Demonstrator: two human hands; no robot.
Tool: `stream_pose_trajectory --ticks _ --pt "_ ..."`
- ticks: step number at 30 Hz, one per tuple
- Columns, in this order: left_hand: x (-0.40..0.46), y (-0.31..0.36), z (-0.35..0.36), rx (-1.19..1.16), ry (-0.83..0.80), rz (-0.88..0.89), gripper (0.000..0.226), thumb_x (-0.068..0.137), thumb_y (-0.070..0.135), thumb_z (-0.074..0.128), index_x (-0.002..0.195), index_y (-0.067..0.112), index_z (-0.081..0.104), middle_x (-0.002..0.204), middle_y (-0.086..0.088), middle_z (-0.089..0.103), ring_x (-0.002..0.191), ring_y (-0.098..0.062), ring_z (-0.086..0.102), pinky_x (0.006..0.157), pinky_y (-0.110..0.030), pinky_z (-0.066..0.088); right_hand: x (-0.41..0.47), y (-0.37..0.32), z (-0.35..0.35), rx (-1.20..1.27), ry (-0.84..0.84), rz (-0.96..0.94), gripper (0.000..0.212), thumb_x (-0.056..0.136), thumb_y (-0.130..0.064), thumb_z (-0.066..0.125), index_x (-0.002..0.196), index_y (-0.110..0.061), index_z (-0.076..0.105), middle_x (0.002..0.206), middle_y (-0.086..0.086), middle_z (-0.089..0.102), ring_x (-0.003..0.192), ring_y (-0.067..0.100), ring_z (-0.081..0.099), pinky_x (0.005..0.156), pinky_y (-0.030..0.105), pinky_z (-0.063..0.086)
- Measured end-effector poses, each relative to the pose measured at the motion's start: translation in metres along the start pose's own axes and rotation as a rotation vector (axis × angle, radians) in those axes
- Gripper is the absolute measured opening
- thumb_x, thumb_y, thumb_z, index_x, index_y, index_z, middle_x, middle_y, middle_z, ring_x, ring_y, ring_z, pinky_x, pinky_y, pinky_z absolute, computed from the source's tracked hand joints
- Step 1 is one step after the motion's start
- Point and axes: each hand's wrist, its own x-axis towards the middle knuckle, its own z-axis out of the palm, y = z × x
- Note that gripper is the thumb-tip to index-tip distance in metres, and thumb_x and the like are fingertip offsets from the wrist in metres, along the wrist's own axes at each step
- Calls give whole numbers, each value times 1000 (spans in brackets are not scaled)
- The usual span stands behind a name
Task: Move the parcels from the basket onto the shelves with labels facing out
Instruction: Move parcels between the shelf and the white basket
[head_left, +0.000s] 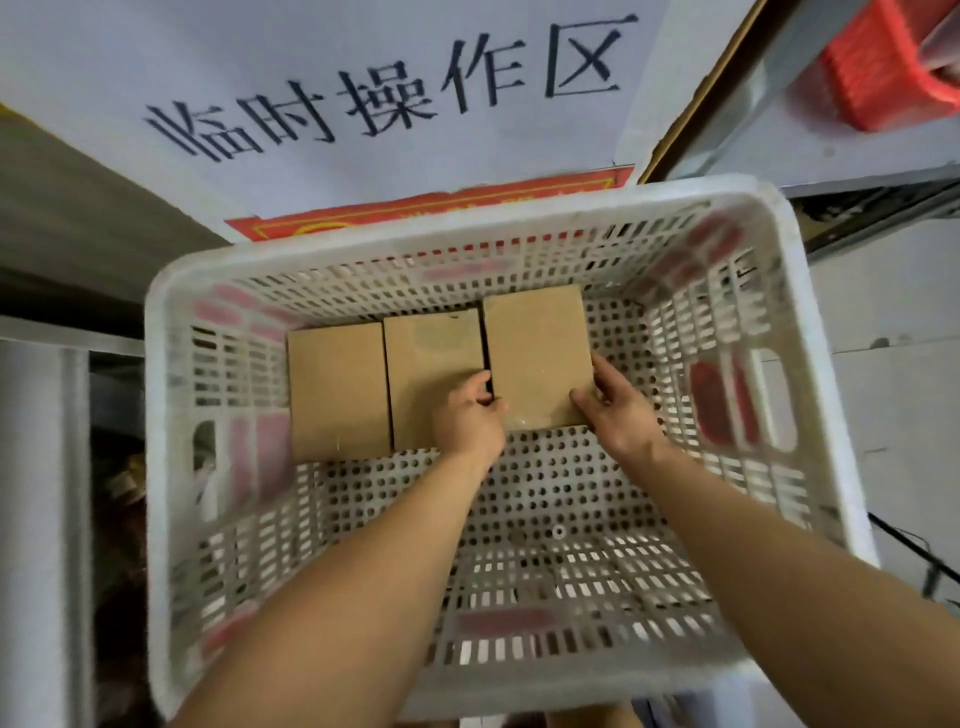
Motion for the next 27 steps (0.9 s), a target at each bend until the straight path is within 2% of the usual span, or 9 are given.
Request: stream_pose_trajectory --ticks 3,7,9,12,14,16,18,21,27 --pt "9 -8 4 124 42 72 44 97 19 74 139 30 65 114 7 72 100 -14 69 95 -35 59 5 8 8 -110 42 -11 62 107 -24 60 163 -34 35 156 -7 53 143 14 49 115 24 37" --pt "9 -7 3 221 67 138 43 98 19 72 139 30 65 105 12 70 103 -16 67 98 -39 56 9 4 11 -166 62 37 62 109 -22 56 163 -39 32 160 -8 49 143 14 49 109 20 36" --pt "4 -5 -3 246 15 143 46 100 20 70 144 29 61 113 10 72 108 -16 67 101 -41 55 3 -4 11 -208 66 56 64 109 -23 56 165 -38 28 160 -6 49 140 18 52 106 23 40" --pt "-13 1 -22 188 -103 125 49 103 21 65 151 24 53 133 5 69 115 -15 66 104 -40 56 -16 -20 14 -323 80 92 70 107 -31 59 167 -29 22 157 2 52 131 23 59 105 34 49" --pt "-29 5 -45 155 -129 136 44 104 20 64 147 20 57 137 1 67 114 -13 64 105 -31 53 -36 -31 18 -415 84 58 71 106 -36 59 166 -23 23 158 7 51 133 27 59 109 44 51" --pt "-49 12 -72 176 -140 181 38 105 24 63 143 19 61 135 1 66 112 -11 62 98 -23 47 -58 -46 22 -469 68 -5 68 106 -39 58 164 -20 29 160 8 49 138 28 55 112 46 50" --pt "-70 19 -103 215 -129 236 36 105 30 62 140 20 64 133 3 68 109 -7 61 91 -16 44 -84 -67 30 -497 40 -89 62 106 -40 58 161 -18 38 160 6 49 142 26 51 115 40 45" --pt "-103 28 -156 281 -81 316 32 105 33 62 134 22 69 128 5 71 102 -4 61 77 -5 38 -129 -109 52 -545 -17 -216 54 105 -36 61 154 -18 49 151 6 58 139 21 55 111 31 43" --pt "-185 44 -274 303 72 444 30 104 33 62 129 19 71 122 0 74 109 -18 70 90 -30 55 -225 -200 106 -618 -109 -423 42 105 -32 63 146 -21 59 141 1 65 126 16 62 107 33 51"
